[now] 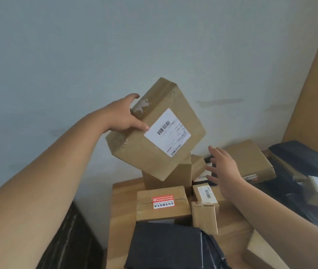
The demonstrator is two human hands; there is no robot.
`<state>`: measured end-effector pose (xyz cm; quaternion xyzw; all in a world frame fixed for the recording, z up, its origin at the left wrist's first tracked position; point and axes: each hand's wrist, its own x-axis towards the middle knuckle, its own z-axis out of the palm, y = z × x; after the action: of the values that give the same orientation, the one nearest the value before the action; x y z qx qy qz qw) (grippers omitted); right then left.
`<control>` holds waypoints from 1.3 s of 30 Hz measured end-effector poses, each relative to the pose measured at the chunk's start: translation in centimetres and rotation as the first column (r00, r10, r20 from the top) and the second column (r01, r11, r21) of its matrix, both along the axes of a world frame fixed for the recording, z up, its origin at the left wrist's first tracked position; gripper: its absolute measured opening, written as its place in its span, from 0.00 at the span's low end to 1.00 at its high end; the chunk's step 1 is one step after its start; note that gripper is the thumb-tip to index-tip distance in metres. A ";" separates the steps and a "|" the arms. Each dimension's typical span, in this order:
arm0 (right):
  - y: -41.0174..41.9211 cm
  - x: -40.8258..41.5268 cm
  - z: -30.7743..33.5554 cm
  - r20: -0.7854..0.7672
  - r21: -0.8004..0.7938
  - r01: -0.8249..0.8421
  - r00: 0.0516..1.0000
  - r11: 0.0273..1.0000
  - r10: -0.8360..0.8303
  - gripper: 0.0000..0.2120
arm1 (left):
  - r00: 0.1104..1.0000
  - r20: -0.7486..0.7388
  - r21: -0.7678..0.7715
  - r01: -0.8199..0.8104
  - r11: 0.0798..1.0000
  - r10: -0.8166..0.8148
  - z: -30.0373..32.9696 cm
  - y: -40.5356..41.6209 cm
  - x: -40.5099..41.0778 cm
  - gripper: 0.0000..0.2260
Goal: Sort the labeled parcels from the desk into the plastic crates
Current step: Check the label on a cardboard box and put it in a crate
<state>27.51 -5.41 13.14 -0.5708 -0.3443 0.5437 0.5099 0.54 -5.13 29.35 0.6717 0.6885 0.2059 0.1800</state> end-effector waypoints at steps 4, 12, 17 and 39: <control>-1.2 0.9 1.2 -0.095 -0.009 -0.131 0.987 0.991 0.129 0.33 | 0.873 0.469 0.101 -0.206 0.973 0.136 -2.3 -2.8 1.8 0.48; -2.3 2.8 4.0 -0.300 0.027 -0.220 0.929 0.975 0.218 0.42 | 0.146 0.985 -0.027 -0.420 0.907 0.097 -11.3 -8.4 9.2 0.38; -4.4 4.7 4.0 -0.337 0.127 -0.293 0.886 0.948 0.319 0.37 | -0.038 0.999 -0.027 -0.376 0.926 0.014 -14.1 -11.2 13.4 0.35; -7.3 16.8 5.1 0.047 0.332 -0.406 0.909 0.851 0.415 0.39 | 0.644 0.764 0.249 -0.352 0.902 0.040 -10.7 -16.2 10.2 0.23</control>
<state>44.28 -12.66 18.25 -0.3821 -0.5386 0.5807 0.4761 10.79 -21.32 18.69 0.4696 0.5719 0.6077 0.2882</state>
